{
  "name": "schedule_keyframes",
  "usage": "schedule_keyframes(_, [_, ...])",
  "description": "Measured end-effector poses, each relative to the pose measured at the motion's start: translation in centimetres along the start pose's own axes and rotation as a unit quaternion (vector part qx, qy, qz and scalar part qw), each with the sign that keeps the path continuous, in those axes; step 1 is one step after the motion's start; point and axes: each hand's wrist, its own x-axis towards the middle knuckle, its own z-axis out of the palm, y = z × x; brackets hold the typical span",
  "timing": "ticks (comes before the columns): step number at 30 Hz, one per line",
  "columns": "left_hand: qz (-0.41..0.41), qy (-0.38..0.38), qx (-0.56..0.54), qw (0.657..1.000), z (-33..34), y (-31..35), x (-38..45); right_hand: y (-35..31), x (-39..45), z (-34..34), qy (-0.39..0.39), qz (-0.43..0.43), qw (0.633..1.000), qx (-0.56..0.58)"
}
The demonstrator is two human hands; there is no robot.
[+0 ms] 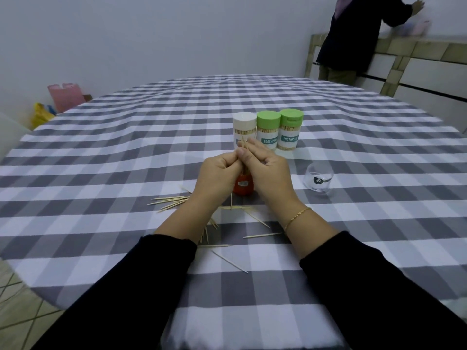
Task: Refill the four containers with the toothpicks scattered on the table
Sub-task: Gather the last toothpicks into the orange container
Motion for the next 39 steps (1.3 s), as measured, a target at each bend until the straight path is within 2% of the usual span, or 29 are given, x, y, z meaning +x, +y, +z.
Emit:
schedule_keyframes(5, [-0.008, -0.032, -0.033, 0.999, -0.4, 0.2, -0.1, -0.6, 0.0, -0.3, 0.016, 0.055, 0.991, 0.118])
schedule_keyframes(7, [-0.018, -0.041, -0.068, 0.997, -0.6, 0.3, -0.1, -0.6, 0.0, -0.4, 0.015, 0.068, 0.989, 0.129])
schedule_keyframes(14, [-0.023, 0.002, -0.064, 0.998, -1.4, 0.2, 0.3, -0.1, 0.1, -0.1, 0.028, 0.071, 0.995, 0.064])
schedule_keyframes(18, [-0.038, 0.0, -0.066, 0.997, -1.6, 0.2, 0.4, 0.0, -0.2, 0.1, 0.021, 0.056, 0.998, 0.008])
schedule_keyframes(27, [-0.057, -0.001, -0.072, 0.996, -1.9, 0.3, 0.5, 0.1, -0.4, 0.0, -0.017, 0.036, 0.999, 0.011])
schedule_keyframes(30, [-0.067, 0.001, -0.081, 0.994, -2.1, 0.3, 0.5, 0.1, -0.7, 0.0, -0.048, 0.001, 0.998, -0.041])
schedule_keyframes(32, [-0.073, 0.006, -0.092, 0.993, -2.1, 0.3, 0.5, 0.2, -0.8, 0.0, -0.073, -0.031, 0.99, -0.12])
schedule_keyframes(36, [-0.086, -0.003, -0.114, 0.99, -2.3, 0.3, 0.4, 0.5, -0.9, 0.1, -0.114, -0.088, 0.939, -0.313])
schedule_keyframes(39, [-0.093, -0.001, -0.112, 0.989, -2.3, 0.4, 0.5, 0.5, -0.7, -0.1, -0.117, -0.105, 0.928, -0.338])
